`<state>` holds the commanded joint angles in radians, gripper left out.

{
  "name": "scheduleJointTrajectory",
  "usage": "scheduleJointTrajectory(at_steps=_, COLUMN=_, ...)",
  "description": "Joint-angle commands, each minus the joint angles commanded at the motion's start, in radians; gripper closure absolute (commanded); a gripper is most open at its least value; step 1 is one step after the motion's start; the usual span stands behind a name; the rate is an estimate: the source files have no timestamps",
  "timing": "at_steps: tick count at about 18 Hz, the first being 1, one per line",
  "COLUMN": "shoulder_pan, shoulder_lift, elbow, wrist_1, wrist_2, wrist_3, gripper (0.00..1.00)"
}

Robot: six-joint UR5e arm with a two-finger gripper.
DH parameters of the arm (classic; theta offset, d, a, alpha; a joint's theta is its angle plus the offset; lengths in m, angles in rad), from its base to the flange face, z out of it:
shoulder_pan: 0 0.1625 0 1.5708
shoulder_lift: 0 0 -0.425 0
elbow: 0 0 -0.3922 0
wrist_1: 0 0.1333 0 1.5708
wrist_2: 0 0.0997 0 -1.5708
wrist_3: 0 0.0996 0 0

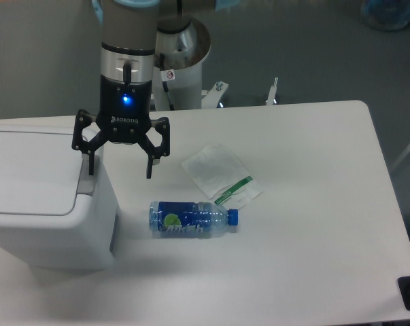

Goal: Open the trash can
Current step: 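Press the gripper finger on the bin lid edge to flip it open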

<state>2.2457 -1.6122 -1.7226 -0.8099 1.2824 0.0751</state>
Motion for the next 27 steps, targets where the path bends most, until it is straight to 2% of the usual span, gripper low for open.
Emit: scheduleJointTrajectory(at_steps=27, shoulder_pan=-0.006, shoulder_lift=-0.012, elbow=-0.02, wrist_1=0.002, wrist_2=0.002, wrist_3=0.009, gripper=0.0)
